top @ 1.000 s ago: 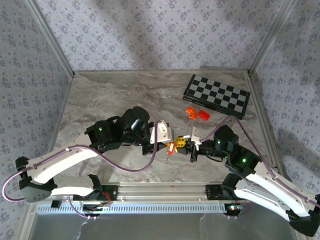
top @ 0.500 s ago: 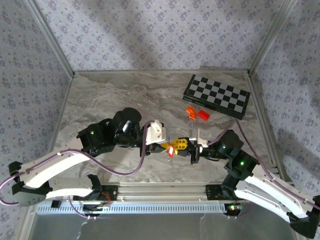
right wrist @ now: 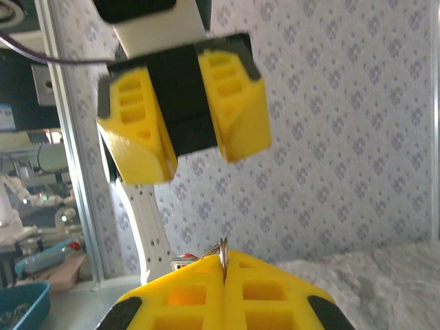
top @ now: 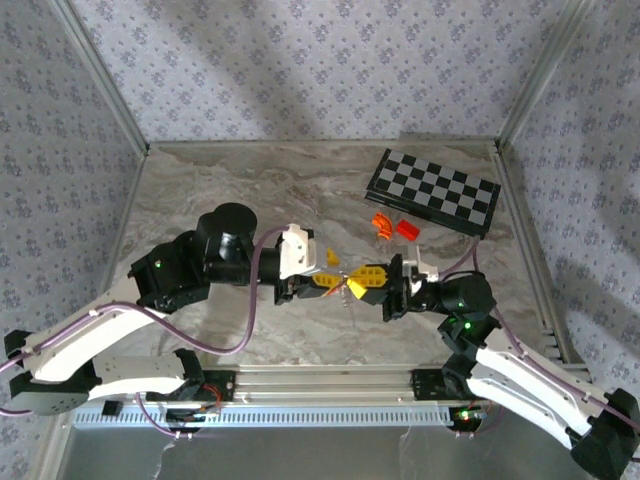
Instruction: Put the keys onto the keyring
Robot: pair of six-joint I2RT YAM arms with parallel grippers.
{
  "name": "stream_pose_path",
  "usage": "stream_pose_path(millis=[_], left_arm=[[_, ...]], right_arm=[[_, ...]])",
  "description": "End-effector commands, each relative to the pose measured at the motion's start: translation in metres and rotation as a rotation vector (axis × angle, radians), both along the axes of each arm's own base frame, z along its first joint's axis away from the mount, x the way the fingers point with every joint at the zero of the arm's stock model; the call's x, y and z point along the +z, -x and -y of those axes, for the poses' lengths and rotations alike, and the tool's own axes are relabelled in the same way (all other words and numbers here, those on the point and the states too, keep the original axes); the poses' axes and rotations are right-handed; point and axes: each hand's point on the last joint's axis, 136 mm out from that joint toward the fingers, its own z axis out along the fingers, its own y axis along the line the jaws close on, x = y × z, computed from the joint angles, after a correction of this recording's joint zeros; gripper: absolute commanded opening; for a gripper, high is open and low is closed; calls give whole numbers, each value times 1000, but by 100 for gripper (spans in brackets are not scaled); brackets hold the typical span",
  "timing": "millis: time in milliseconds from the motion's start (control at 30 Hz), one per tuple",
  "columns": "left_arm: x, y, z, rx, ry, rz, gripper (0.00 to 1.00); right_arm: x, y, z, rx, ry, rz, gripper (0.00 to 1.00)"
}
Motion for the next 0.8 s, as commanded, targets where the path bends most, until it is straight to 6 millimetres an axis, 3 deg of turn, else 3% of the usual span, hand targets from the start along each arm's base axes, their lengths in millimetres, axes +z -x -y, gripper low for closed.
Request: stream_pose_path(millis=[0,367,767], left_arm=[[19,1,-4,15,60,24,30],[13,0,1,13,87,22,19],[8,24,20,-116,102,31,13]], right_arm=[[41,22,18,74,-148,73,0],[49,35,18,138,-154,105,0],[50,42,19,156,-150,121,0]])
